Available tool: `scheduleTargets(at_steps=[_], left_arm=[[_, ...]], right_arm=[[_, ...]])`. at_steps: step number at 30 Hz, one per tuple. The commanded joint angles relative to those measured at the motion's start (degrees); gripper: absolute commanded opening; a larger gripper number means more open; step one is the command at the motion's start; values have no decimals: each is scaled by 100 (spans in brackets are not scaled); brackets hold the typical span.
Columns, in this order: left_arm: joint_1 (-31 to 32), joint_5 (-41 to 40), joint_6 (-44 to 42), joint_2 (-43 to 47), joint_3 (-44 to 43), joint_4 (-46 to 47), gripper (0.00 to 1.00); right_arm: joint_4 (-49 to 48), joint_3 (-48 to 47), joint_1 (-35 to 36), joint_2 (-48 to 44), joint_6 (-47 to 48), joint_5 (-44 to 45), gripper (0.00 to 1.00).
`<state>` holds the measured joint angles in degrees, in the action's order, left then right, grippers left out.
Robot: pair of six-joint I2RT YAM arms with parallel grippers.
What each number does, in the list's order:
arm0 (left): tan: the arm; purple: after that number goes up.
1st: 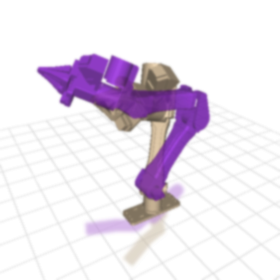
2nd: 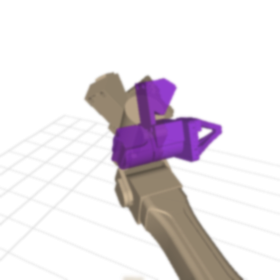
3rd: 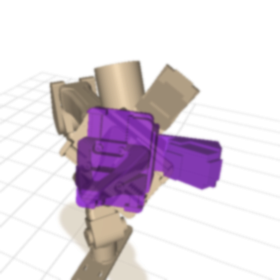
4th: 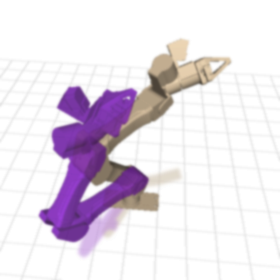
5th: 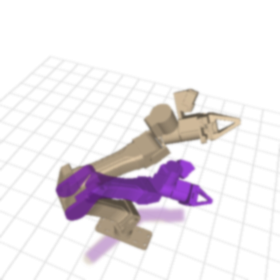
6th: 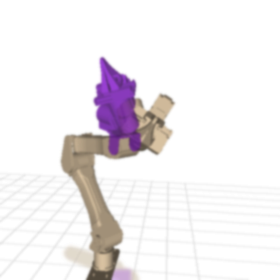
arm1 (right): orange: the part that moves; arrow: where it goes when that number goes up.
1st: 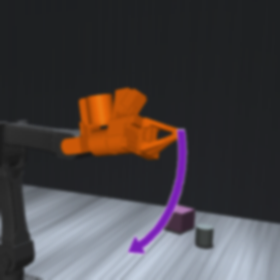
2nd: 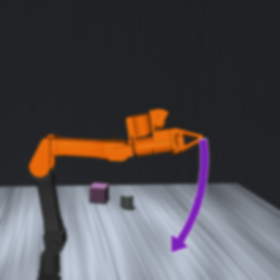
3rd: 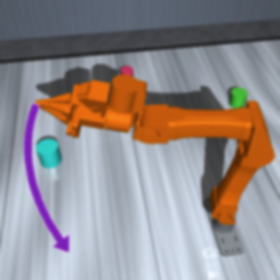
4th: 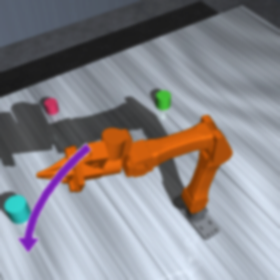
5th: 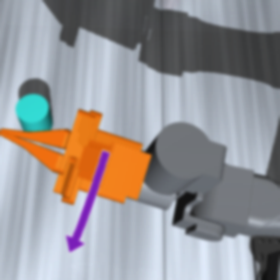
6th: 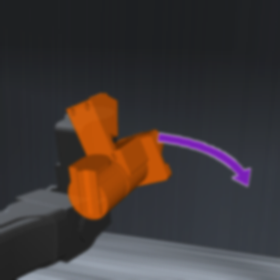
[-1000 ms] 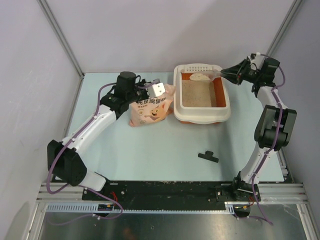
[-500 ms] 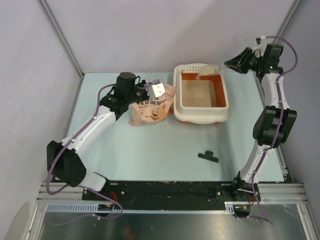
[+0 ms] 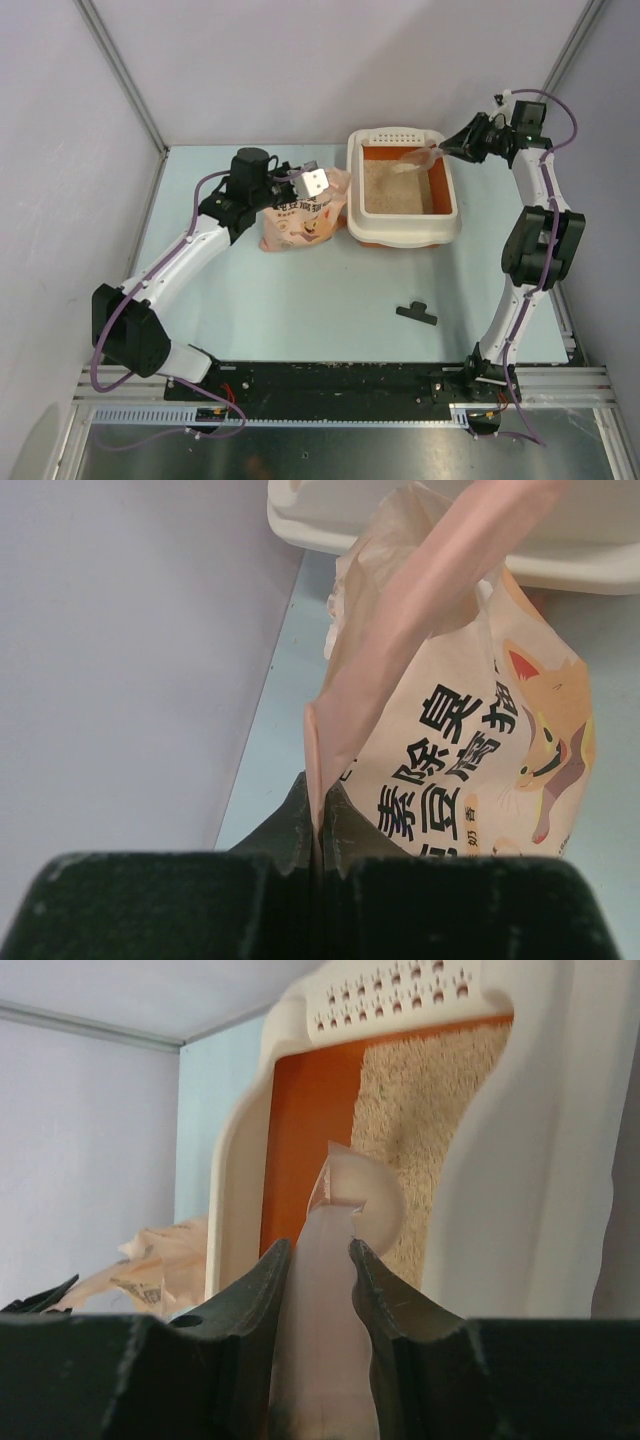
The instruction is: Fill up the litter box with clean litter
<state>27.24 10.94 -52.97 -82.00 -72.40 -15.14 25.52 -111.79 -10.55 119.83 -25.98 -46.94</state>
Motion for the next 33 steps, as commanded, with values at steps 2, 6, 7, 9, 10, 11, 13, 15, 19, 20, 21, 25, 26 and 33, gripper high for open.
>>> scheduleTargets(at_steps=[2,6,7,9,10,11,13,15,19,20,21,25,26,33], left_arm=[[9,365,6,298,-73,951,0],[-9,356,15,333,-20,960,0],[-17,365,24,351,-2,969,0],[-26,382,32,377,50,969,0],[-26,391,50,386,68,977,0],[-35,400,67,395,86,986,0],[-26,426,129,421,86,995,0],[-26,462,199,413,77,1013,0],[-26,506,462,386,33,1048,0],[-26,488,524,386,-2,1056,0],[-26,471,672,377,-28,1039,0],[-44,418,1034,368,-64,1065,0],[-35,400,1113,369,-64,1065,0],[-35,374,1483,465,24,1065,0]], right_arm=[[198,289,-114,-1180,355,-131,0],[829,193,-88,-1488,1407,-18,0],[971,53,-79,-1498,1637,44,0],[1479,-184,17,-1480,2460,421,0],[1656,-499,78,-1454,2736,744,0],[1832,-702,157,-1410,3069,982,0],[2272,-1202,594,-1296,4035,1919,0],[2528,-1406,956,-1234,4608,2450,0],[2380,-1653,1634,-1260,5026,3042,0],[2301,-1862,1635,-1252,4780,2867,0],[2317,-2012,1617,-1217,4551,2639,0],[2703,-2690,1538,-866,3453,733,0],[2695,-2682,1555,-856,3102,512,0],[2713,-2172,1793,-891,2792,-412,0]])
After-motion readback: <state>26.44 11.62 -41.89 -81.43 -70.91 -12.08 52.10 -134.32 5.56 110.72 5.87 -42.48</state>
